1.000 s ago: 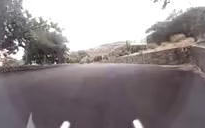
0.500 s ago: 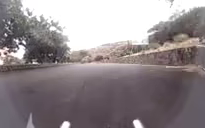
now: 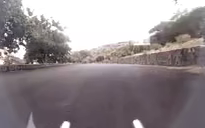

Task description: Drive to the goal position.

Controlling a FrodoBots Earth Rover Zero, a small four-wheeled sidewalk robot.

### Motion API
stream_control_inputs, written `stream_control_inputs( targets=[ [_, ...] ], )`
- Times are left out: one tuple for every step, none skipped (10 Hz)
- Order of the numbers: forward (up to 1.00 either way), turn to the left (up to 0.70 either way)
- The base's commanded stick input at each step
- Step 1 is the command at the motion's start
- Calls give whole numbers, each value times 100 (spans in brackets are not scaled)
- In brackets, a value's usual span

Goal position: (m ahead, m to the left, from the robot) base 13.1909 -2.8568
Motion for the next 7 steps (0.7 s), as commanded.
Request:
stream_control_inputs(
  targets=[
    [50, 0],
    [50, 0],
    [50, 0],
    [50, 0],
    [50, 0],
    [50, 0],
    [50, 0]
  ],
)
